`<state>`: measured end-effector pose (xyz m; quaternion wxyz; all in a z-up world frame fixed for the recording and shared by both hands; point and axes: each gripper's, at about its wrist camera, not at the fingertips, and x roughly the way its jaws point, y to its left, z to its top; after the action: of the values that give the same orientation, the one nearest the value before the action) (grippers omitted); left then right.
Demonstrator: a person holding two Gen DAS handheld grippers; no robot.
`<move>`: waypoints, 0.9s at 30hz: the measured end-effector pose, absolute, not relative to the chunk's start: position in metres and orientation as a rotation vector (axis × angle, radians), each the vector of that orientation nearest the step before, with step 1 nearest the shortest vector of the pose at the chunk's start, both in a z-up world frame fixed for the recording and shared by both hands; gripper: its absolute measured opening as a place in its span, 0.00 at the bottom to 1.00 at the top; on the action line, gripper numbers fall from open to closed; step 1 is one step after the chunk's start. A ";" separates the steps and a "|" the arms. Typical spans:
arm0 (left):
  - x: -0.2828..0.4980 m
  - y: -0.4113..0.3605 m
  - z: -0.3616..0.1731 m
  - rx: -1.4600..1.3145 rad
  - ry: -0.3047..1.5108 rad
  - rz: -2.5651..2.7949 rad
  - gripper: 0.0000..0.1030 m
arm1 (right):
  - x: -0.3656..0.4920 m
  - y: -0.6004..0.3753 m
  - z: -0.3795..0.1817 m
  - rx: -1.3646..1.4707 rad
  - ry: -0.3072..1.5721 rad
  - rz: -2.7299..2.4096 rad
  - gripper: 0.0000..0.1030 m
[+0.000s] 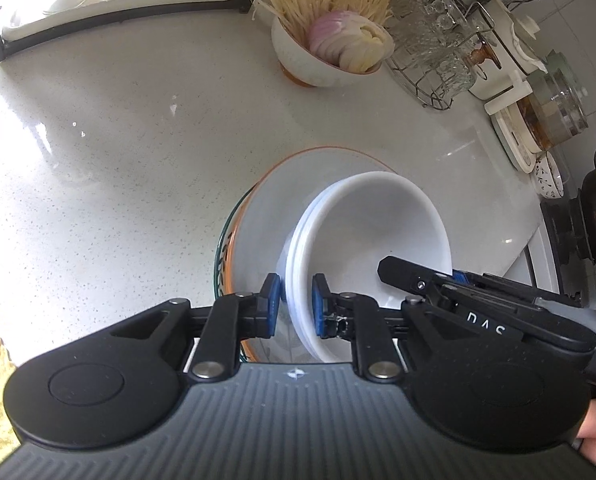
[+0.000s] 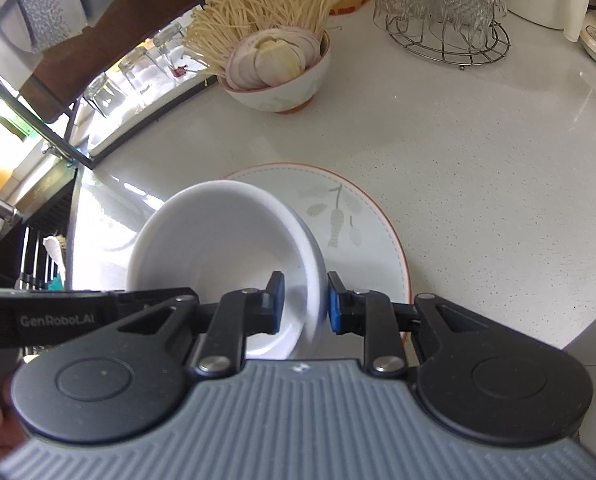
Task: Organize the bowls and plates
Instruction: 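Lower the ceramic bowl with both grippers onto the leaf-pattern plate stack, then open both grippers to release the bowl on the plates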
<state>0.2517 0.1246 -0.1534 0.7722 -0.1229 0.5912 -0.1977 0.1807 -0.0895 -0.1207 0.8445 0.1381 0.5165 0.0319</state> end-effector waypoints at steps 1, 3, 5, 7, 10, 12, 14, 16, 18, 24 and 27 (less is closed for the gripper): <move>0.252 0.124 -0.154 -0.265 1.279 -0.426 0.18 | 0.181 -0.090 -0.123 0.290 1.093 0.067 0.24; 0.252 0.122 -0.155 -0.259 1.274 -0.421 0.18 | 0.182 -0.092 -0.127 0.304 1.104 0.070 0.24; 0.251 0.122 -0.155 -0.250 1.267 -0.415 0.18 | 0.184 -0.093 -0.129 0.306 1.104 0.077 0.25; 0.250 0.122 -0.156 -0.255 1.260 -0.408 0.18 | 0.185 -0.092 -0.130 0.302 1.107 0.083 0.26; 0.250 0.123 -0.156 -0.258 1.256 -0.397 0.18 | 0.187 -0.090 -0.132 0.300 1.108 0.092 0.26; 0.251 0.123 -0.155 -0.259 1.248 -0.391 0.18 | 0.188 -0.090 -0.133 0.297 1.103 0.098 0.26; 0.251 0.124 -0.154 -0.258 1.239 -0.382 0.18 | 0.189 -0.090 -0.133 0.294 1.099 0.102 0.26; 0.250 0.125 -0.153 -0.263 1.231 -0.374 0.18 | 0.190 -0.091 -0.132 0.299 1.100 0.101 0.26; 0.249 0.126 -0.151 -0.264 1.227 -0.370 0.18 | 0.190 -0.093 -0.132 0.300 1.098 0.096 0.26; 0.244 0.127 -0.142 -0.252 1.201 -0.350 0.22 | 0.190 -0.101 -0.127 0.319 1.077 0.079 0.42; 0.240 0.130 -0.133 -0.259 1.181 -0.342 0.26 | 0.190 -0.104 -0.123 0.324 1.063 0.084 0.42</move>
<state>0.2398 0.1302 -0.1325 0.8090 -0.1213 0.5525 -0.1600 0.1896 -0.1037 -0.1227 0.8488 0.1540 0.5043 0.0397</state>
